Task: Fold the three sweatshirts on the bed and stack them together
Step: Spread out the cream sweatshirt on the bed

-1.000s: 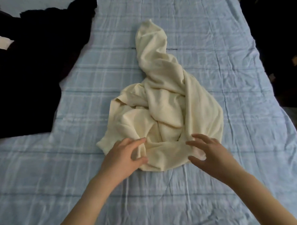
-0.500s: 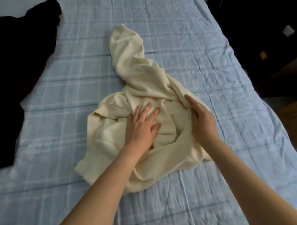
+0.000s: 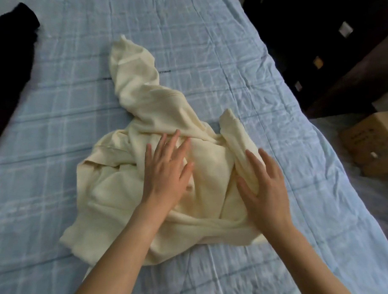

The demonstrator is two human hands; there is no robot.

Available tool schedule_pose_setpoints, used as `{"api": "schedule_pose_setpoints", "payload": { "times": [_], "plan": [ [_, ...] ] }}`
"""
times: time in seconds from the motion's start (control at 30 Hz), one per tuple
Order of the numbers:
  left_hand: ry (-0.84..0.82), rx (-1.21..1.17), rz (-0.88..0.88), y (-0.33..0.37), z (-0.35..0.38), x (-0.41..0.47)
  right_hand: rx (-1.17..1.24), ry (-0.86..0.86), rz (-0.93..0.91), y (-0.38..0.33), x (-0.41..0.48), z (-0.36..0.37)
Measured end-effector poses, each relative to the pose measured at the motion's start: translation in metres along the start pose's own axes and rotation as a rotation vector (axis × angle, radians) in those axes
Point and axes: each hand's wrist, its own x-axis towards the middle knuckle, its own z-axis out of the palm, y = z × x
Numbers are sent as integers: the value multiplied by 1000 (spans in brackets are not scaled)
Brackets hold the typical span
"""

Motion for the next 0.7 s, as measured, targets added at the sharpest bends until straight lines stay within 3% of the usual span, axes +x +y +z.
{"api": "schedule_pose_setpoints", "payload": {
  "times": [0.2, 0.3, 0.37, 0.43, 0.5, 0.57, 0.7],
  "plan": [
    [-154, 98, 78, 31, 34, 1, -42, -345, -25, 23, 67, 27],
    [-144, 142, 77, 30, 43, -3, 153, -163, -6, 47, 55, 3],
    [-147, 159, 78, 30, 45, -1, 143, -58, 52, 67, 40, -19],
    [-152, 182, 68, 34, 45, -1, 26, -71, 77, 89, 18, -33],
    [-148, 199, 34, 41, 44, -3, 57, -92, 110, 103, -2, -40],
    [-124, 198, 21, 55, 42, -6, 129, -1, 105, 109, -12, -42],
    [-214, -65, 256, 115, 55, -38, 177, 93, 161, 119, -25, -45]
  ]
}}
